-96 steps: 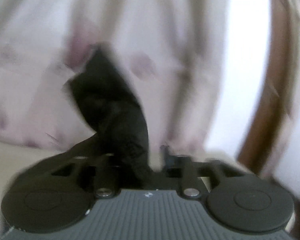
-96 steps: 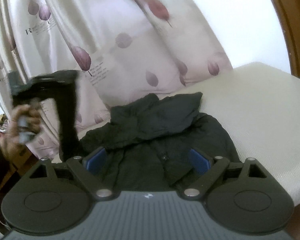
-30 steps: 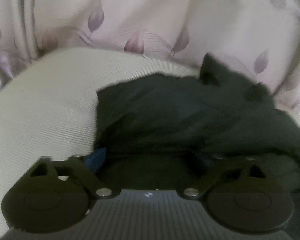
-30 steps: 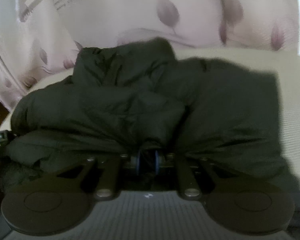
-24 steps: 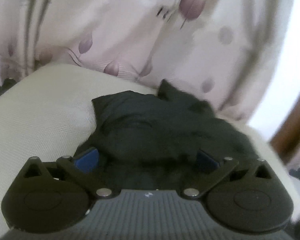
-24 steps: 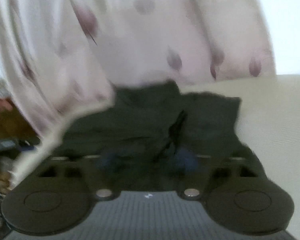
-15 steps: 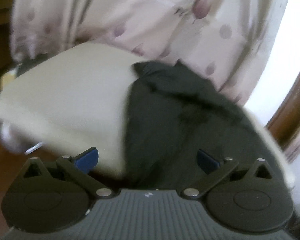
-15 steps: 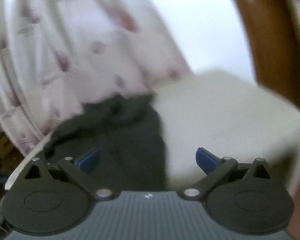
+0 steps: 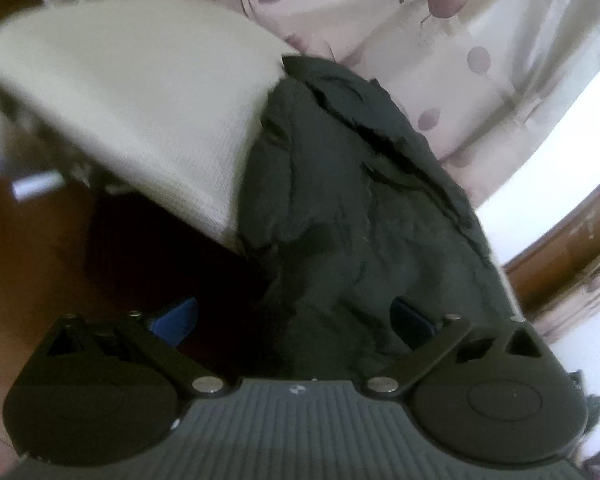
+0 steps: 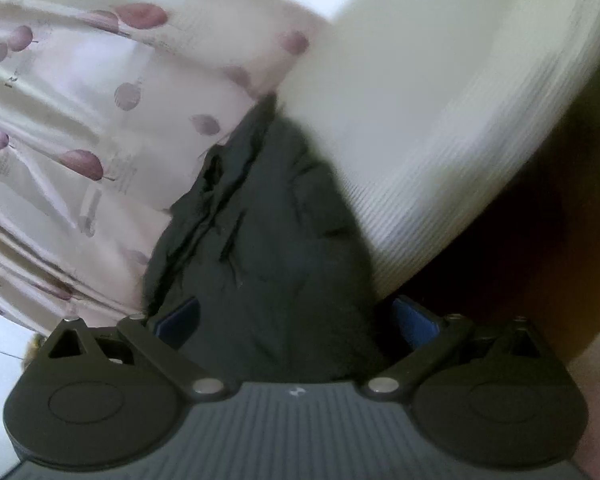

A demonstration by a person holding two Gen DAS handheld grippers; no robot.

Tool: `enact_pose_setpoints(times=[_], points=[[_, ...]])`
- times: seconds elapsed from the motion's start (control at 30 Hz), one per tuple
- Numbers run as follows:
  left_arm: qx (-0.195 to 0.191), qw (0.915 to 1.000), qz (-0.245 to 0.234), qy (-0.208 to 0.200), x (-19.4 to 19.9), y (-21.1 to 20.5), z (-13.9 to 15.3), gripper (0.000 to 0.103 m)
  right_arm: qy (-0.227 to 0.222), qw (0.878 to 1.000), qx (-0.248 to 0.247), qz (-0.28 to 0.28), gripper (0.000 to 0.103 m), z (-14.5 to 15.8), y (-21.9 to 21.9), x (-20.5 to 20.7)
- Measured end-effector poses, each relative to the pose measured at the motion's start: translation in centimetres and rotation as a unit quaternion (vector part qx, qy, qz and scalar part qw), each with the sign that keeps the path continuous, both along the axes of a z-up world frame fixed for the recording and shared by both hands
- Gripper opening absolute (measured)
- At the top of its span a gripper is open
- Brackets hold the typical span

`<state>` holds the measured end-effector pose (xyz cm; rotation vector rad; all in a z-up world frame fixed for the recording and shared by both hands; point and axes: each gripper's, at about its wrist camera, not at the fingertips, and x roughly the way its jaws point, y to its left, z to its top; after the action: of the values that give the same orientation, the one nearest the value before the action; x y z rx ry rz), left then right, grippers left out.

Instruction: Fold large clothes

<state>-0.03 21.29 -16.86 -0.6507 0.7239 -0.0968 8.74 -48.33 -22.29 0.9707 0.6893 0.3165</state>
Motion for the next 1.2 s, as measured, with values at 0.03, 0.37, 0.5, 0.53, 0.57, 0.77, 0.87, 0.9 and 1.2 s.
enact_pose_setpoints(times=[0.03, 0.37, 0.5, 0.53, 0.57, 0.77, 0.87, 0.9, 1.2], points=[[-0.005, 1.0000, -0.005, 0.002, 0.4, -0.2, -0.4, 0.100, 0.000, 1.000, 0.008, 0.008, 0.102, -0.3, 0.5, 0.4], [-0.006, 0.9986, -0.042, -0.031, 1.7, -2.1, 1.1, 0.010, -0.023, 0.998, -0.023, 0.046, 0.007, 1.6, 2.2, 0.3], [-0.007, 0.9954, -0.027, -0.091, -1.5, -1.4, 5.6, 0.010, -0.054, 0.997, 0.019, 0.048, 0.007, 4.6, 1.1, -1.7], [-0.006, 0.9938, -0.024, -0.109, -2.5, -1.4, 6.7, 0.010, -0.059, 0.997, 0.025, 0.052, 0.007, 5.2, 1.0, -2.4], [-0.010, 0.9920, -0.022, -0.124, -3.5, -1.2, 7.7, 0.010, -0.065, 0.996, 0.034, 0.055, 0.007, 5.8, 1.0, -3.1], [-0.020, 0.9818, 0.000, -0.189, -7.0, -2.1, 12.2, 0.010, -0.093, 0.990, 0.088, 0.060, 0.007, 8.3, 0.2, -7.0], [-0.034, 0.9767, 0.019, -0.211, -5.9, -2.4, 14.0, 0.011, -0.111, 0.987, 0.101, 0.056, 0.008, 10.6, -0.2, -6.4], [-0.044, 0.9757, 0.027, -0.213, -5.1, -2.4, 14.4, 0.011, -0.116, 0.986, 0.103, 0.056, 0.008, 11.3, -0.3, -5.9], [-0.048, 0.9737, 0.062, -0.214, 2.8, -2.3, 15.1, 0.011, -0.129, 0.987, 0.084, 0.049, 0.008, 15.6, 0.3, 4.3]])
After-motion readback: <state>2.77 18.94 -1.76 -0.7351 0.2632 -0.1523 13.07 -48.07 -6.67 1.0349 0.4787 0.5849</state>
